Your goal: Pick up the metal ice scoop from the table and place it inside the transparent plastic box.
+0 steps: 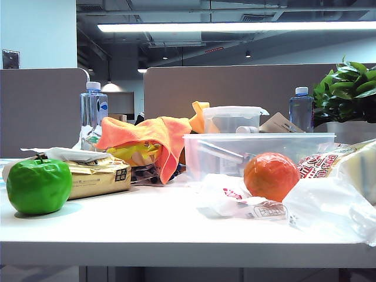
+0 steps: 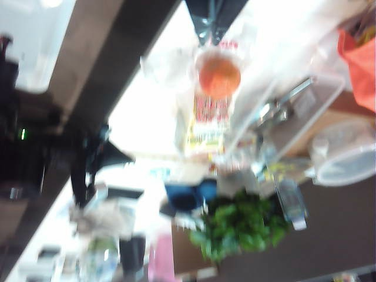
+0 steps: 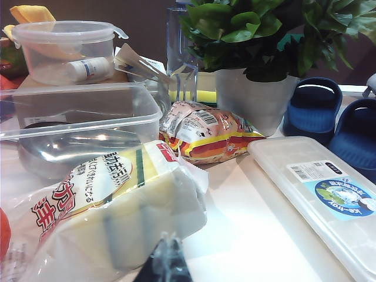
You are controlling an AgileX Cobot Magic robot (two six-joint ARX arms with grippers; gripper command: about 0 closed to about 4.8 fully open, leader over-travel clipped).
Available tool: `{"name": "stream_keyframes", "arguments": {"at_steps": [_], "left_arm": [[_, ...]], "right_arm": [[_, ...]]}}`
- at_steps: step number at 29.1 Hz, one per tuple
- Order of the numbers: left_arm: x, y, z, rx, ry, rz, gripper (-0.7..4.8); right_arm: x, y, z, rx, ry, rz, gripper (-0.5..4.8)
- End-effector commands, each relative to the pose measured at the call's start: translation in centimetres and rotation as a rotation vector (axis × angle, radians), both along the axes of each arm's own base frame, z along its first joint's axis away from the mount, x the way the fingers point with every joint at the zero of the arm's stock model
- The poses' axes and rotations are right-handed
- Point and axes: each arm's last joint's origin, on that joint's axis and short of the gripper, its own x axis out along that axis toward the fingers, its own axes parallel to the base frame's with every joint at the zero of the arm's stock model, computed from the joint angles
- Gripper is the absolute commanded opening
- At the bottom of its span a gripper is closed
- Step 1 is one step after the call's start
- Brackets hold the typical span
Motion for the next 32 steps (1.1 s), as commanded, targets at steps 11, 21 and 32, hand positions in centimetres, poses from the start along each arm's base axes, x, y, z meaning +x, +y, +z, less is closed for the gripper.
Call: {"name": "stream_keyframes", "arguments": {"at_steps": [11,21,32], "left_arm": [[0.9,0.3,-0.4,0.099,-0.074,0.063,-0.05],[7.0,4.9,-5.9,-0.12,0.001,0.526,-0.05],[6.2,8.9,-15.0,-0.264,-0.086,0.859,-0.05]], "right_arm": [[0.0,0.0,0.2,0.002,-0.018,0.0,-0.01],[0.0,0.0,0.2,0.002,-0.018,0.0,-0.01],[0.0,0.0,0.2,0.002,-0.019,0.0,-0.01]]}}
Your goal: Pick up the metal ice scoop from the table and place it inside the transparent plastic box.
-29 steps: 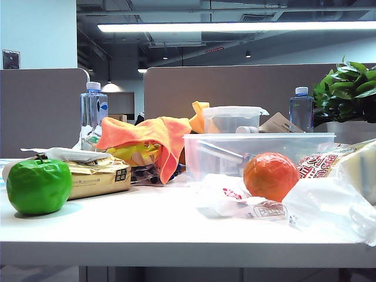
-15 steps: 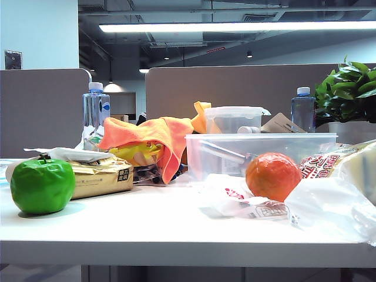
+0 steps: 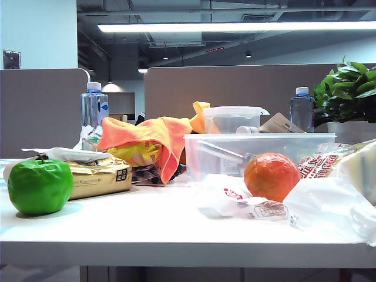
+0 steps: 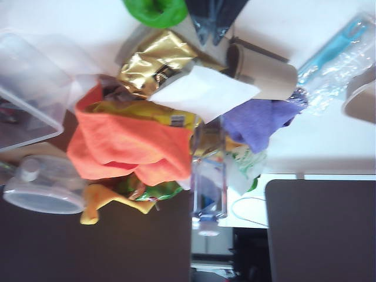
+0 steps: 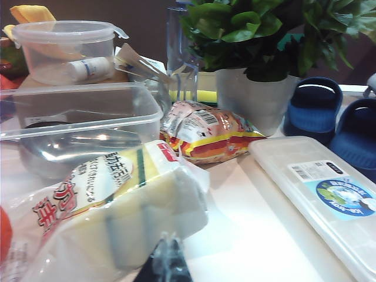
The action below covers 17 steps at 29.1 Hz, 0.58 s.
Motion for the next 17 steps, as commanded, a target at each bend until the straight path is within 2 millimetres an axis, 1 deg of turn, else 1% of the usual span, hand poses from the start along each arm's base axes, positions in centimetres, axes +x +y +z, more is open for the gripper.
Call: {"name": "stream_keyframes", "arguments": {"at_steps": [1,3,5,9,13,17], "left_arm": [[-0.3,0.4,-1.6,0.001,-0.054,0.035,-0.05],[-0.3,0.6,-2.6,0.0,-0.06,0.059,-0.05],[0.0,0.8,-3.3,-0.003,-0.029,0.08,-0.05],[0.3,1.0,-4.3,-0.017,-0.006,0.111,-0.05],[0.6,1.1,-5.3,-0.021,-0.002,0.117,-0.05],[1.1,1.1,-6.8,-0.048,-0.008,0.117,-0.05]], "right_arm": [[0.0,0.0,0.2,0.002,-0.019,-0.001,-0.01],[0.0,0.0,0.2,0.002,-0.019,-0.001,-0.01],[0.0,0.0,0.2,0.002,-0.018,-0.001,-0.01],[0.0,0.0,0.2,0.002,-0.018,-0.001,-0.01],[0.0,0.0,0.2,0.002,-0.019,-0.001,-0.01],[0.0,0.0,0.2,0.002,-0.019,-0.001,-0.01]]}}
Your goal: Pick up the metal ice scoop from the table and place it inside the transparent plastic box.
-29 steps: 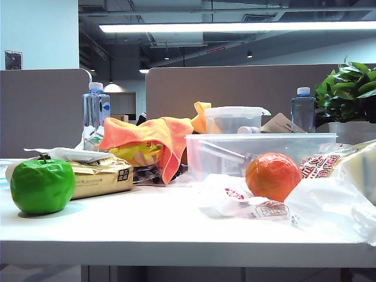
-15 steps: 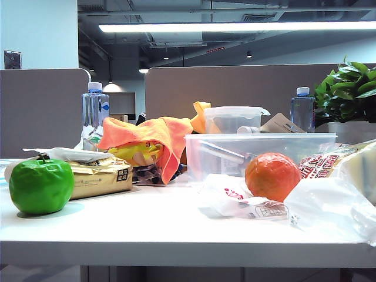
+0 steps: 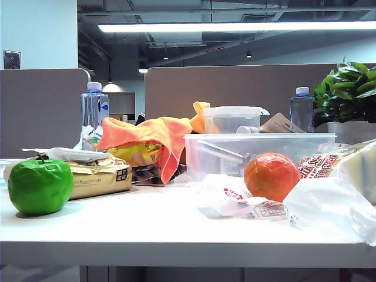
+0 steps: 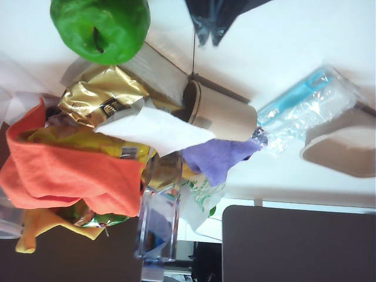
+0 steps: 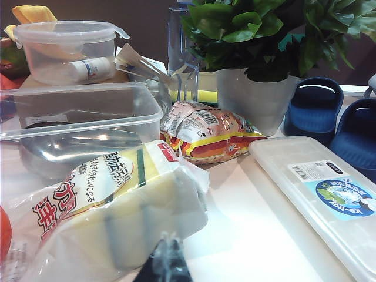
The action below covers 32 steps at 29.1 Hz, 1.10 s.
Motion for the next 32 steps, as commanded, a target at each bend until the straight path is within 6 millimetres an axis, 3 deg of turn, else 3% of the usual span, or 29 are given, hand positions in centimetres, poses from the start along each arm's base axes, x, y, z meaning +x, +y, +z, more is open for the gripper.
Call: {"name": "stream_keyframes", "arguments": {"at_steps": [1,32], "left_arm": [[0.18,-0.02,-0.45,-0.026,-0.022,-0.005,-0.05],[0.18,0.0,-0.46,0.06,-0.023,0.002,-0.05]], "right_arm": [[-0.01,0.0,0.22,0.002,-0.018,-0.001,-0.01],[-0.01,0.0,0.22,0.002,-0.018,-0.001,-0.01]]}}
